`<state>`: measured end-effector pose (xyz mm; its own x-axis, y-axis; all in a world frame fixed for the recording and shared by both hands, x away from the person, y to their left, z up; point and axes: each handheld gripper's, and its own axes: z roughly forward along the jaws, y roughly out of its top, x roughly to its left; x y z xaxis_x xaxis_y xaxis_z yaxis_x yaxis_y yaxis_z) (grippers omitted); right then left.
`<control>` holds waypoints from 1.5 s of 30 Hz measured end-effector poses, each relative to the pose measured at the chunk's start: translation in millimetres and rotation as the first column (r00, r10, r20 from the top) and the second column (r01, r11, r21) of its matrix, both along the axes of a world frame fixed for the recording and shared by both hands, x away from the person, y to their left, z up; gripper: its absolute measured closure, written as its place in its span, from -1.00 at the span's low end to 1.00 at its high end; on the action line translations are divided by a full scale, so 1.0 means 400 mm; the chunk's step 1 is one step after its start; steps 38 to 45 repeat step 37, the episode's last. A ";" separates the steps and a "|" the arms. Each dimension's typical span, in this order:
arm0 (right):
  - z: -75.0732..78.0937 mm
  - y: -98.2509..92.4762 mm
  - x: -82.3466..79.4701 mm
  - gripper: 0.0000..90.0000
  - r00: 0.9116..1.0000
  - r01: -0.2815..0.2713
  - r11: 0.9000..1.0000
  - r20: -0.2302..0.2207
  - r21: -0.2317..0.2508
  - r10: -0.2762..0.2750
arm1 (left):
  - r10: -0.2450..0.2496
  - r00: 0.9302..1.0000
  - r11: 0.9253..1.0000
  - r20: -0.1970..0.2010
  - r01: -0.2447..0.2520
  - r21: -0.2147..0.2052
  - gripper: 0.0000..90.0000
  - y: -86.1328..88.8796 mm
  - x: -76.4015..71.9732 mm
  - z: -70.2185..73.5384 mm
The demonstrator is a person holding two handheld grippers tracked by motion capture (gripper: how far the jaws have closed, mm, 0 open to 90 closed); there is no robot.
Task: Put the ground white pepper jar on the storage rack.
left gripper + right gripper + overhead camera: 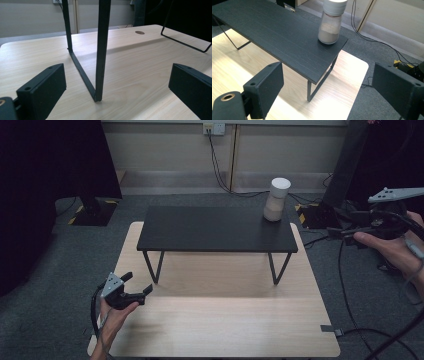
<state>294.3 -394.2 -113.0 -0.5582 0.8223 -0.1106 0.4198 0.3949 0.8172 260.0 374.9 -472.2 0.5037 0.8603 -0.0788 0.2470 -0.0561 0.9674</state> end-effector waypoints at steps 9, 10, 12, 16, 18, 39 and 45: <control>-0.005 -0.001 -0.001 -0.76 1.000 -0.006 1.000 0.008 0.002 0.006 | -0.012 1.000 1.000 -0.001 0.012 0.006 -0.99 -0.003 0.007 -0.001; -0.007 0.004 0.001 -0.76 1.000 -0.010 1.000 0.003 0.002 0.010 | -0.013 1.000 1.000 0.001 0.013 0.011 -0.99 -0.002 0.007 0.001; -0.009 0.007 0.000 -0.75 1.000 -0.012 1.000 0.009 0.004 0.012 | -0.014 1.000 1.000 0.003 0.014 0.010 -0.99 -0.003 0.006 0.001; -0.010 0.016 0.003 -0.75 1.000 -0.028 1.000 0.009 0.002 0.028 | -0.013 1.000 1.000 0.002 0.013 0.008 -0.99 -0.003 0.003 0.001; -0.011 0.017 0.006 -0.75 0.999 -0.034 0.999 0.008 0.004 0.034 | -0.012 1.000 1.000 0.005 0.012 0.009 -0.99 -0.003 0.003 0.001; -0.004 0.025 0.014 -0.74 0.999 -0.040 0.999 0.014 -0.012 0.040 | -0.017 1.000 1.000 0.000 0.017 0.010 -0.99 -0.005 0.006 0.001; -0.004 0.025 0.014 -0.74 0.999 -0.040 0.999 0.014 -0.012 0.040 | -0.017 1.000 1.000 0.000 0.017 0.010 -0.99 -0.005 0.006 0.001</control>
